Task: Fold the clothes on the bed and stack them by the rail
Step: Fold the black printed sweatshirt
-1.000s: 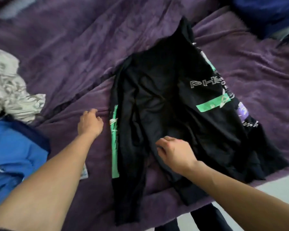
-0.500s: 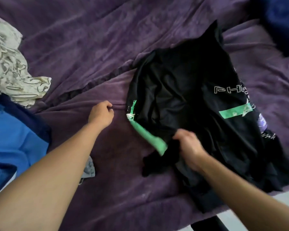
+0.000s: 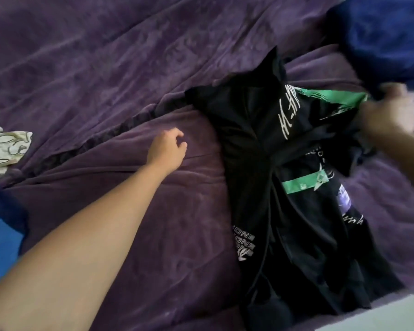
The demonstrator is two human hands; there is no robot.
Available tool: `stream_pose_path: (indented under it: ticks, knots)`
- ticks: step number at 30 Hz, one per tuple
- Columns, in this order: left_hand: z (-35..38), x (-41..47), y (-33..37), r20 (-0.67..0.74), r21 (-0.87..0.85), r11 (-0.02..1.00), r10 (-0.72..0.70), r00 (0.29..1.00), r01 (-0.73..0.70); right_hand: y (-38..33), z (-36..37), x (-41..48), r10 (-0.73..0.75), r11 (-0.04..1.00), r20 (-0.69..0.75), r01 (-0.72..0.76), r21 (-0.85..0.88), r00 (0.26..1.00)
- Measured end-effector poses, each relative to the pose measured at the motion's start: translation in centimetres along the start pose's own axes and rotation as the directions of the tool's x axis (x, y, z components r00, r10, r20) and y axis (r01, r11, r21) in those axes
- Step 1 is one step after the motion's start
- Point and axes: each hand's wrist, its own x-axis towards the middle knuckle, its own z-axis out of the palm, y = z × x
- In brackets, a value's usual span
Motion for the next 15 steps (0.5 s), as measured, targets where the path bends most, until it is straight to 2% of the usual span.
stream_pose_path:
  ticks: [1,2,3,4,5,7,8,10,12,15]
  knots:
    - [1.2,-0.8,0.7,-0.004,0.0,1.0,-0.011,1.0,0.011,-1.1,1.1,-1.0,-0.17,0.983,-0.005,0.17,-0.072,0.985]
    - [2.5,-2.0,1.2,-0.012,0.01,1.0,-0.027,1.0,0.027,-2.2,2.5,-2.3,-0.349,0.93,0.055,0.353,-0.103,0.936]
    - [3.9,-3.6,1.6,-0.026,0.015,0.999,-0.05,0.998,0.05,-3.8,4.0,-3.7,-0.516,0.848,0.133,0.527,-0.06,0.846]
    - [5.3,-5.5,2.1,-0.047,0.003,0.997,-0.077,0.996,0.077,-5.4,5.8,-5.1,-0.655,0.739,0.217,0.674,-0.014,0.723]
    - [6.7,-7.5,2.6,-0.071,-0.024,0.994,-0.106,0.992,0.104,-6.9,7.3,-6.0,-0.748,0.622,0.308,0.783,0.018,0.587]
    - [9.4,-12.1,3.7,-0.087,-0.065,0.984,-0.173,0.981,0.168,-8.8,10.0,-6.9,-0.799,0.405,0.487,0.914,0.006,0.351]
    - [10.6,-14.3,4.3,-0.081,-0.067,0.98,-0.19,0.978,0.185,-9.3,11.3,-6.4,-0.766,0.356,0.566,0.934,-0.022,0.306]
    - [12.8,-18.9,5.3,-0.074,-0.053,0.981,-0.192,0.978,0.189,-9.3,13.2,-4.9,-0.641,0.327,0.705,0.939,-0.107,0.304]
    - [14.4,-23.0,6.3,-0.086,-0.051,0.981,-0.189,0.978,0.185,-8.6,14.0,-3.4,-0.543,0.331,0.778,0.932,-0.149,0.317]
    - [15.7,-27.3,7.7,-0.043,-0.052,0.974,-0.222,0.974,0.22,-7.3,14.0,-3.2,-0.558,0.309,0.755,0.931,-0.196,0.344]
